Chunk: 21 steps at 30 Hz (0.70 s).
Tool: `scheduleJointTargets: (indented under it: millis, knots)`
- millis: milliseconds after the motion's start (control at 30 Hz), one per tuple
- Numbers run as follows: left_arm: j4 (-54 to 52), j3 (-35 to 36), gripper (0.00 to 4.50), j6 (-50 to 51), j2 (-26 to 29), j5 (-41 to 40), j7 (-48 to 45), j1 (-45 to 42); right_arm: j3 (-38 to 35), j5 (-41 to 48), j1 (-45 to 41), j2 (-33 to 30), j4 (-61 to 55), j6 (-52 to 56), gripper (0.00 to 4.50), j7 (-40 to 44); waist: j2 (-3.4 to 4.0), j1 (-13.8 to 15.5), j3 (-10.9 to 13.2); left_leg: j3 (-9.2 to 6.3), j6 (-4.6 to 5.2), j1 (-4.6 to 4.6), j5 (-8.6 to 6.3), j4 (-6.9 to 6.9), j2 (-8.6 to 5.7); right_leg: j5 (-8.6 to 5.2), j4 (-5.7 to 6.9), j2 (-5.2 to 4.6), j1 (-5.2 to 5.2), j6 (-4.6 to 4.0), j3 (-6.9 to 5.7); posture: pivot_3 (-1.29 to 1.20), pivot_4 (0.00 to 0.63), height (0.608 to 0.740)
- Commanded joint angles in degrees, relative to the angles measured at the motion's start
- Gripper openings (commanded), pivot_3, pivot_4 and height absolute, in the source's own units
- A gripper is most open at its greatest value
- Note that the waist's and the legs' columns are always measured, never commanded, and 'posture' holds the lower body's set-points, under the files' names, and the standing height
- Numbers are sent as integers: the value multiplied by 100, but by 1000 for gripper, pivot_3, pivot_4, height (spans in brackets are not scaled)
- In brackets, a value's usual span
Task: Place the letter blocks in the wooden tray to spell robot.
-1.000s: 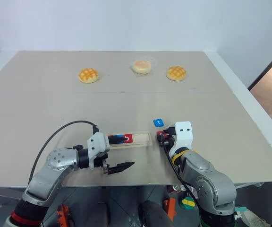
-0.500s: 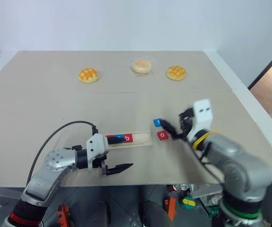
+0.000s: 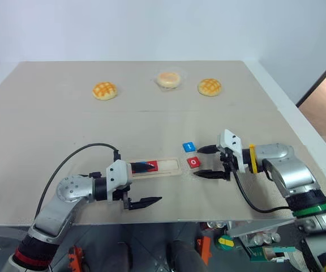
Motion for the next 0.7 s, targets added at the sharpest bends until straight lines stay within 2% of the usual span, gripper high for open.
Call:
scheduleJointTargets:
  millis: [33, 233, 700]
  knots:
    - [-269, 68, 4500, 6, 30, -17, 89, 65, 38, -136, -252, 160, 428, -520, 4419, 272, 0, 4, 0, 1, 0, 0, 0, 0, 0, 0, 0, -1, 0, 0, 0, 0, 150, 740]
    - [-332, 82, 4500, 26, 72, -15, 180, 148, 121, -280, -251, 297, 698, -710, 4419, 444, 1, 12, 0, 4, 0, -4, 0, 0, -8, 6, 0, -17, 1, -11, 2, 0, 150, 740]
    - [-244, 94, 4500, 21, 67, -90, 130, 55, 60, -282, 137, 79, 342, -485, 4419, 639, 1, 16, 0, 3, -1, 7, 1, 3, -6, 15, 2, -13, 9, -24, 0, 0, 150, 740]
